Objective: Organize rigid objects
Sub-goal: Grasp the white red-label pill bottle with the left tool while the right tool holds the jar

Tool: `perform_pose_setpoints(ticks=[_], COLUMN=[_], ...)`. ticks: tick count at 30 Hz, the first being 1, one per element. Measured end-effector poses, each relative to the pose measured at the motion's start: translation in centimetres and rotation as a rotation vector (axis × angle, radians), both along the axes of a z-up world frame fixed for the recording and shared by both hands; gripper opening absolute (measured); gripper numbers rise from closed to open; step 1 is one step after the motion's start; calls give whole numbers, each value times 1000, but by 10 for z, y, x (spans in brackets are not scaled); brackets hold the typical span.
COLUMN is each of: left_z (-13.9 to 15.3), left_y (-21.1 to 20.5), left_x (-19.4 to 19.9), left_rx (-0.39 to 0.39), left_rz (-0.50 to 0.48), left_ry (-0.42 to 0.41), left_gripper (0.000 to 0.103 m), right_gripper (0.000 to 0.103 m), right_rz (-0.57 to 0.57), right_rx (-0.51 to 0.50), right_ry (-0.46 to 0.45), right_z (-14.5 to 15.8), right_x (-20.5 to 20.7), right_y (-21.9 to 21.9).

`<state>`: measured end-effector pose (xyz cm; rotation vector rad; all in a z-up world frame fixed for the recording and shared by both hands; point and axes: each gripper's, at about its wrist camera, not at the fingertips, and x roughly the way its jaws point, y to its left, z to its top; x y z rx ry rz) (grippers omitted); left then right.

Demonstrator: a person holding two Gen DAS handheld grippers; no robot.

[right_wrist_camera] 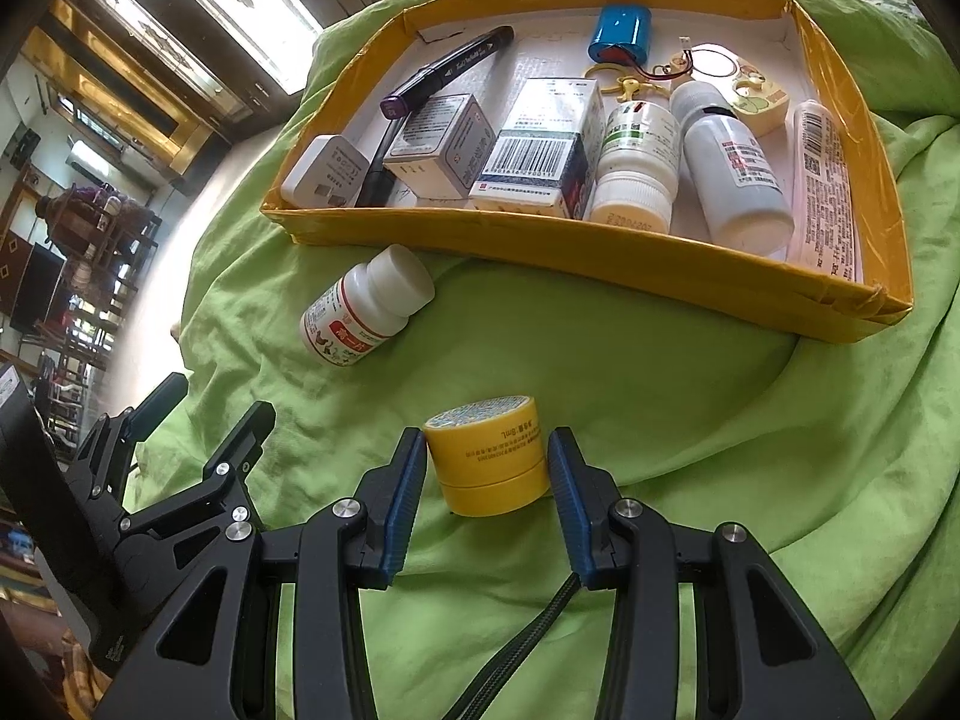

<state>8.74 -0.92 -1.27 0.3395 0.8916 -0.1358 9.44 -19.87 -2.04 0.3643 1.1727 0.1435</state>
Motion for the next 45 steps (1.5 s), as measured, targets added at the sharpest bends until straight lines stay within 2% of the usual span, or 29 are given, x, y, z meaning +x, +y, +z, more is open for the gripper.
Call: perform_pose_setpoints(ticks=[7, 16, 28, 38, 43, 45], left_z=[2, 12, 25, 15, 13, 12], left_y=[-2, -17, -52, -83, -87, -89], left_x=[3, 11, 25, 39, 45, 46], left_rx=[0, -33, -20, 61, 60, 60], left_rz=[-25, -164, -311, -374, -374, -377], left_ry=[3, 67, 76, 76, 80, 83], left_gripper=[81, 81, 81, 80, 79, 74], right_gripper=[37, 37, 37, 37, 36, 36], right_rz=[-1, -11, -11, -6, -5, -1], right_rx=[5, 12, 0, -1, 1, -1], right_ry=[2, 7, 11, 21, 24, 26], right_z=[0, 2, 4, 0, -1, -1], right_x=[0, 0, 1, 0, 1, 1], right_y=[-1, -6, -10, -5, -7, -5])
